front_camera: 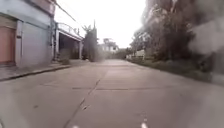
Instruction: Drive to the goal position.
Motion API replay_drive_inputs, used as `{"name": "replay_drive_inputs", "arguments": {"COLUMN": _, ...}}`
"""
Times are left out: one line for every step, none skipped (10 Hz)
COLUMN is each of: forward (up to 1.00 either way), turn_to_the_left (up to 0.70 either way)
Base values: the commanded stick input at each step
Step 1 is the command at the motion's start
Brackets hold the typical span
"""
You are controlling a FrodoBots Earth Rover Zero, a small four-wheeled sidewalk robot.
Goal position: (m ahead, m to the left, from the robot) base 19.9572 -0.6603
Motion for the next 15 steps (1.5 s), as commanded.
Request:
{"name": "replay_drive_inputs", "arguments": {"forward": 1.00, "turn_to_the_left": 0.01}}
{"name": "replay_drive_inputs", "arguments": {"forward": 1.00, "turn_to_the_left": 0.01}}
{"name": "replay_drive_inputs", "arguments": {"forward": 1.00, "turn_to_the_left": 0.01}}
{"name": "replay_drive_inputs", "arguments": {"forward": 1.00, "turn_to_the_left": 0.01}}
{"name": "replay_drive_inputs", "arguments": {"forward": 1.00, "turn_to_the_left": 0.01}}
{"name": "replay_drive_inputs", "arguments": {"forward": 1.00, "turn_to_the_left": 0.01}}
{"name": "replay_drive_inputs", "arguments": {"forward": 1.00, "turn_to_the_left": 0.01}}
{"name": "replay_drive_inputs", "arguments": {"forward": 1.00, "turn_to_the_left": 0.01}}
{"name": "replay_drive_inputs", "arguments": {"forward": 1.00, "turn_to_the_left": 0.01}}
{"name": "replay_drive_inputs", "arguments": {"forward": 1.00, "turn_to_the_left": -0.14}}
{"name": "replay_drive_inputs", "arguments": {"forward": 1.00, "turn_to_the_left": -0.37}}
{"name": "replay_drive_inputs", "arguments": {"forward": 1.00, "turn_to_the_left": -0.09}}
{"name": "replay_drive_inputs", "arguments": {"forward": 1.00, "turn_to_the_left": 0.01}}
{"name": "replay_drive_inputs", "arguments": {"forward": 1.00, "turn_to_the_left": 0.01}}
{"name": "replay_drive_inputs", "arguments": {"forward": 1.00, "turn_to_the_left": 0.01}}
